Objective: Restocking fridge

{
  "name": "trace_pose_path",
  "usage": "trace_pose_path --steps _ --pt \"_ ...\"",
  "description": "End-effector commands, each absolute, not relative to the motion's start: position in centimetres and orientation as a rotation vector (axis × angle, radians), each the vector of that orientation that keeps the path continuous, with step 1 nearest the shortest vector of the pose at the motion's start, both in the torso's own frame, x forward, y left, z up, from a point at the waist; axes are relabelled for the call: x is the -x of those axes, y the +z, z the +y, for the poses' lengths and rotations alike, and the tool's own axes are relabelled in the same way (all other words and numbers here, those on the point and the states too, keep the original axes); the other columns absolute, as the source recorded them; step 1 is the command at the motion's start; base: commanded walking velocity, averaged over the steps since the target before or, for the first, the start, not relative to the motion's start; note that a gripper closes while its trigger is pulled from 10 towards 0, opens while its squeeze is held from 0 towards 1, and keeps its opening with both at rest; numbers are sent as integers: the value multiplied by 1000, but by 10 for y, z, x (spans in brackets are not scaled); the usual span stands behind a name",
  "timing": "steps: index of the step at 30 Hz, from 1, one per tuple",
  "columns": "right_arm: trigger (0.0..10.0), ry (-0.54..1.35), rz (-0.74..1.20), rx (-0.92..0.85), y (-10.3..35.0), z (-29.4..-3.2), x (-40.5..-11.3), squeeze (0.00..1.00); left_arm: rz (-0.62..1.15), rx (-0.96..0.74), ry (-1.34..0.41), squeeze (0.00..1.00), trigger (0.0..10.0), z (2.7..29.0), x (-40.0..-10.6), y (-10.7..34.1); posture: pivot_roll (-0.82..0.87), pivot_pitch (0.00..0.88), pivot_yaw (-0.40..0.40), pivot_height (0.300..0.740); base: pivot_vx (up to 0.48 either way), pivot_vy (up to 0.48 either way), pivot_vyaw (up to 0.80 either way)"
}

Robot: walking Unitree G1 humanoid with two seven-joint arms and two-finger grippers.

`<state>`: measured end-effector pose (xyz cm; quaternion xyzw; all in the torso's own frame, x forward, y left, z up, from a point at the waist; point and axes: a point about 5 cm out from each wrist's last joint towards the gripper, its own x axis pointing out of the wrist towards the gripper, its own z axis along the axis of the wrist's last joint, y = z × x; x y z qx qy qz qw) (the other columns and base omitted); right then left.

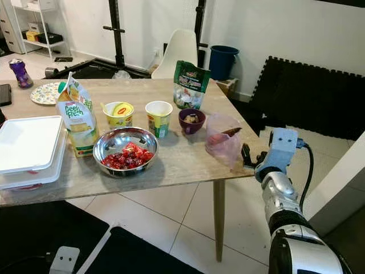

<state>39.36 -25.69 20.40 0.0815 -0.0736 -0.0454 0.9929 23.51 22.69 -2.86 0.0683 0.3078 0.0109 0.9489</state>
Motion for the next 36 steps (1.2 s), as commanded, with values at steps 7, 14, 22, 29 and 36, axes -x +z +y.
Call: trace_pose_path --steps 7,14,22,29,36 --pt "10000 85 -140 -123 192 -224 -396 0 655 -140 27 0 10000 227 -233 -34 -7 88 -27 740 0 0 0" --pt "10000 149 -162 -179 198 -209 -400 1000 643 -141 29 0 10000 228 -235 -32 -4 91 -33 740 0 0 0" --pt "10000 199 -140 -77 200 -193 -403 0 642 -139 39 0 10000 230 -234 -33 3 102 -43 740 0 0 0" --pt "10000 219 -145 -93 202 -186 -405 0 644 -135 41 0 10000 228 -232 -35 1 106 -45 740 0 0 0" --pt "10000 219 -144 -90 202 -186 -405 0 645 -135 35 0 10000 226 -232 -35 -3 109 -42 740 0 0 0"
